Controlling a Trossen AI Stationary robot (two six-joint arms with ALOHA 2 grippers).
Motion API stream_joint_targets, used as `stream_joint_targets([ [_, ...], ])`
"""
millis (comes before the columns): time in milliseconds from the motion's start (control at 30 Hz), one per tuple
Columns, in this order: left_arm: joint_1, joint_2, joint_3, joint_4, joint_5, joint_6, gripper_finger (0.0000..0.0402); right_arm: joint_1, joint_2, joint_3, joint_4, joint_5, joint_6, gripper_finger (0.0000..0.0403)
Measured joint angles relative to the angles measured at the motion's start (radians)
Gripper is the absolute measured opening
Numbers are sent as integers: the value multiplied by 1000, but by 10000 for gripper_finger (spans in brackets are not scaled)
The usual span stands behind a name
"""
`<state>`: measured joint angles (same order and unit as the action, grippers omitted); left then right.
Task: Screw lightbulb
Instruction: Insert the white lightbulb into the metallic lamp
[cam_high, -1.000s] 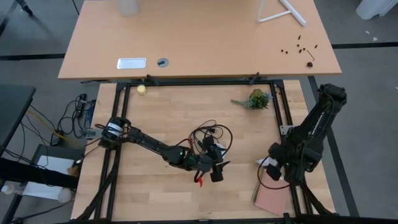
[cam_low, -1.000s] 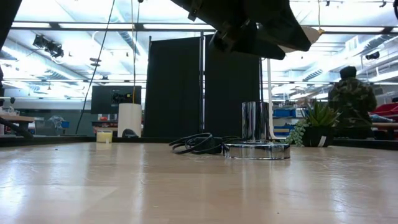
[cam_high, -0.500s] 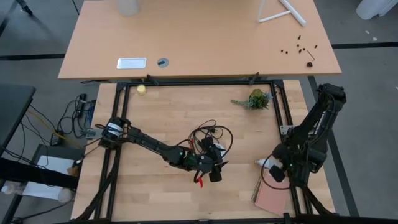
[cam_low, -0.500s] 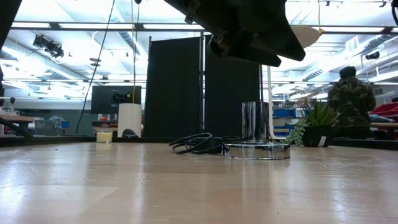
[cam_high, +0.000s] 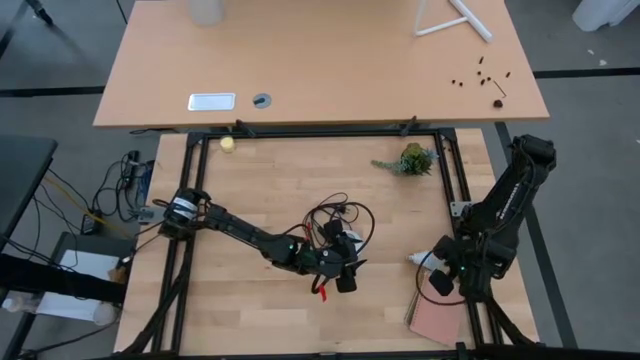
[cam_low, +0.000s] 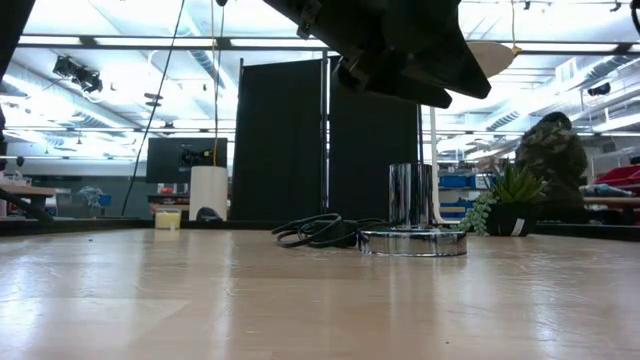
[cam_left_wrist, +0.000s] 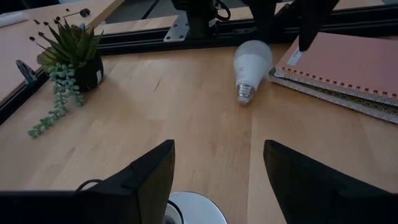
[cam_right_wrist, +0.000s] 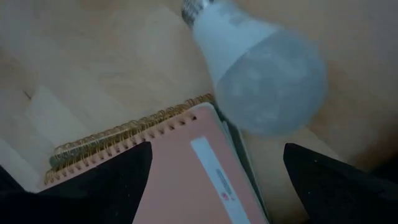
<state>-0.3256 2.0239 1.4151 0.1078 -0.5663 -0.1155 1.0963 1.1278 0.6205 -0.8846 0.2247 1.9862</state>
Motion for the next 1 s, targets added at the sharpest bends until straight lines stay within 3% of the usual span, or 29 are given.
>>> stream_joint_targets([
  [500,0,0,0,-21,0,-21,249,-115,0,-79,106,87,-152,374],
  [733,0,0,0,-24,0,-21,249,-203,0,-113,232,129,-326,374],
  [1000,0,0,0,-27,0,-21,249,-220,-2,-60,35,98,-325,374],
])
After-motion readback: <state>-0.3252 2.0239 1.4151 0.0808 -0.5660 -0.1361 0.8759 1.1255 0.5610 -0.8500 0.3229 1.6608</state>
